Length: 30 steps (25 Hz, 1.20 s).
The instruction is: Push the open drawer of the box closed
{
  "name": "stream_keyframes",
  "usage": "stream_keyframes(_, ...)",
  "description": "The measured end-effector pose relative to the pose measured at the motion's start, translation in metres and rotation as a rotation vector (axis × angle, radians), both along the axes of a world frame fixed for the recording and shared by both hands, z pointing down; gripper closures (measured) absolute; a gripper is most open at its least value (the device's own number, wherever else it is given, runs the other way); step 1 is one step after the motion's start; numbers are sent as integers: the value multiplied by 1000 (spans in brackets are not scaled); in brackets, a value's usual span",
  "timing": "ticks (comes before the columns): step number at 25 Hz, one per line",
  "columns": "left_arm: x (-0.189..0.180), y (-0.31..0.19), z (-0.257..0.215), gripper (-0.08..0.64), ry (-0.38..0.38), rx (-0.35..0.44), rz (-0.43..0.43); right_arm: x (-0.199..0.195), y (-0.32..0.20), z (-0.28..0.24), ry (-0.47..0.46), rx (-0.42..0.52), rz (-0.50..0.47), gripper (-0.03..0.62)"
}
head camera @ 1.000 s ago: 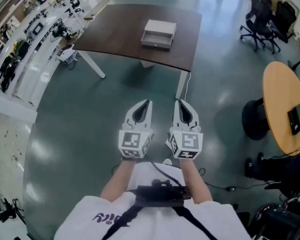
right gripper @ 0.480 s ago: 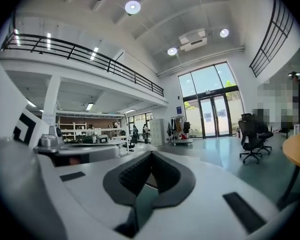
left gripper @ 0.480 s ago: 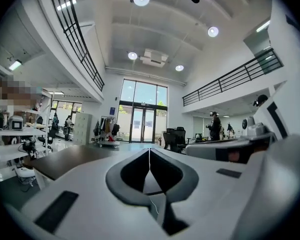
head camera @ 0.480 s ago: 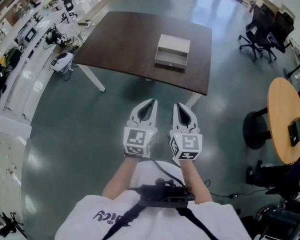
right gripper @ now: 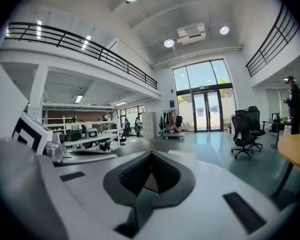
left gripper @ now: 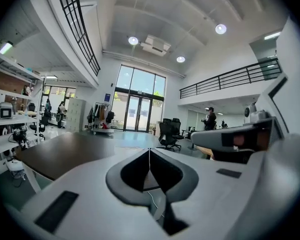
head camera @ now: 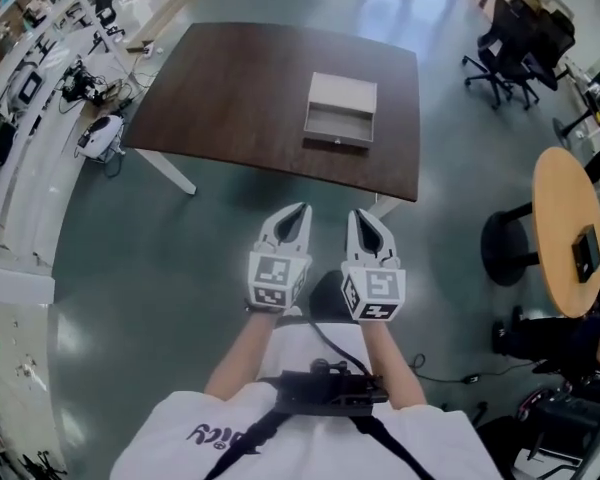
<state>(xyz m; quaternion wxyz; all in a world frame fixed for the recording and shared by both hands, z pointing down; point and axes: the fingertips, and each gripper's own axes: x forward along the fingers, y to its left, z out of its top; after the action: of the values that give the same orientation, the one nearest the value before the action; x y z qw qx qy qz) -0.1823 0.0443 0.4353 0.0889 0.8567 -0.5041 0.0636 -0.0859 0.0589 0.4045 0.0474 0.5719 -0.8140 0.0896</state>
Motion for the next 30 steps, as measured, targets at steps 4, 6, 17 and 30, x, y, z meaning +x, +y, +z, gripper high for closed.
stream_keyframes(4,26,-38,10,549,-31,10,11,26,-49,15,-18,-13,14,588)
stream_keyframes(6,33,-66,13,549,-48,17,9,34,-77,20,-23,-17,14,588)
stream_keyframes(17,117,-186,31,549,-91,-9,52,126,-207,33,-84,-28,54,588)
stream_keyframes(30,125,-245,116,548,-126,-145,-24,156,-277,86,-81,-94,50,588)
